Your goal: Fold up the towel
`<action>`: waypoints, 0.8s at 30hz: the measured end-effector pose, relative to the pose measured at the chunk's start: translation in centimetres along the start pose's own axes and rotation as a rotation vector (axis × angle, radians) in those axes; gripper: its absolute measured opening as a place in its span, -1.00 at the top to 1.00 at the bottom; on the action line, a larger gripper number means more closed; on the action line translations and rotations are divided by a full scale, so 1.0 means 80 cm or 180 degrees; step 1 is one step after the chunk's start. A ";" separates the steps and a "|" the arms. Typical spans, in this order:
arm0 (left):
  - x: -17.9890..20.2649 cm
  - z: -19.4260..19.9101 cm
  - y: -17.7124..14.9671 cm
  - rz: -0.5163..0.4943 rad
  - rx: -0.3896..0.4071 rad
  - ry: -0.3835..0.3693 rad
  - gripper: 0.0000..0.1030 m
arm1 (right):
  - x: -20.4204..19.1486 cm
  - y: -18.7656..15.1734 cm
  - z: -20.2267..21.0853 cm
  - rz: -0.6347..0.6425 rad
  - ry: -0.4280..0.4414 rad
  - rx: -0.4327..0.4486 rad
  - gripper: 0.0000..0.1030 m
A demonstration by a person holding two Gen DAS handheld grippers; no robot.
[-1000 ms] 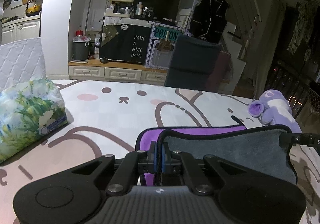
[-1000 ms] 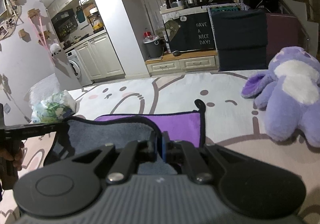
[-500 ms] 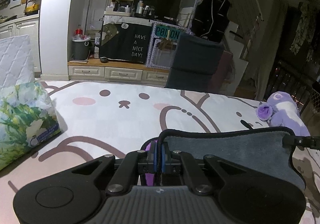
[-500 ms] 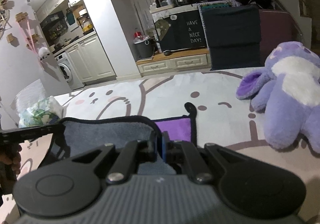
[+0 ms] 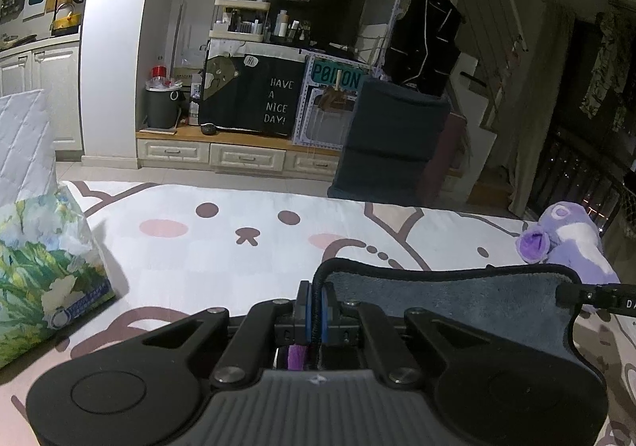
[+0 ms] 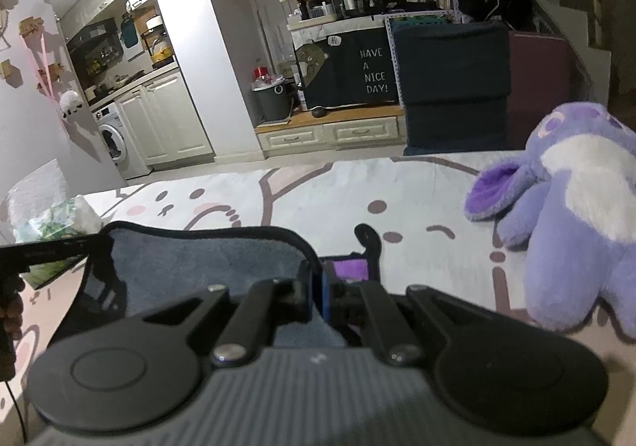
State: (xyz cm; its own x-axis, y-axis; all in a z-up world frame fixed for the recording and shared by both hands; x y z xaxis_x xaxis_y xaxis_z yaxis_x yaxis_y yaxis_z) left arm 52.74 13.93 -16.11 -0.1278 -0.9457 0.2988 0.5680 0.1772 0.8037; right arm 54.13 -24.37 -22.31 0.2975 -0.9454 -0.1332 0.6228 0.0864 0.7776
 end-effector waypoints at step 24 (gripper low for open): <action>-0.017 -0.046 -0.025 -0.0127 -0.0353 0.0240 0.90 | -0.001 -0.014 -0.063 0.0143 -0.0358 -0.0173 0.88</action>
State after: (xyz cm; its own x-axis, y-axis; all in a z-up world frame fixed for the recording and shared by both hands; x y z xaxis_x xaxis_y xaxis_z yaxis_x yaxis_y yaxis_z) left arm 54.73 13.85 -19.98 -0.0930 -0.9700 0.2248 0.6506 0.1117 0.7512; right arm 57.07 -22.80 -26.23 0.2447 -0.9692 -0.0269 0.6498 0.1434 0.7465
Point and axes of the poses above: each gripper's, at about its wrist camera, not at the fingertips, and z roughly against the way its jaws point, x to its right, y to its top, the point moved 8 cm from there along -z, roughly the way its jaws point, and after that the axes turned 10 degrees about -y, right-handed, at the moved point
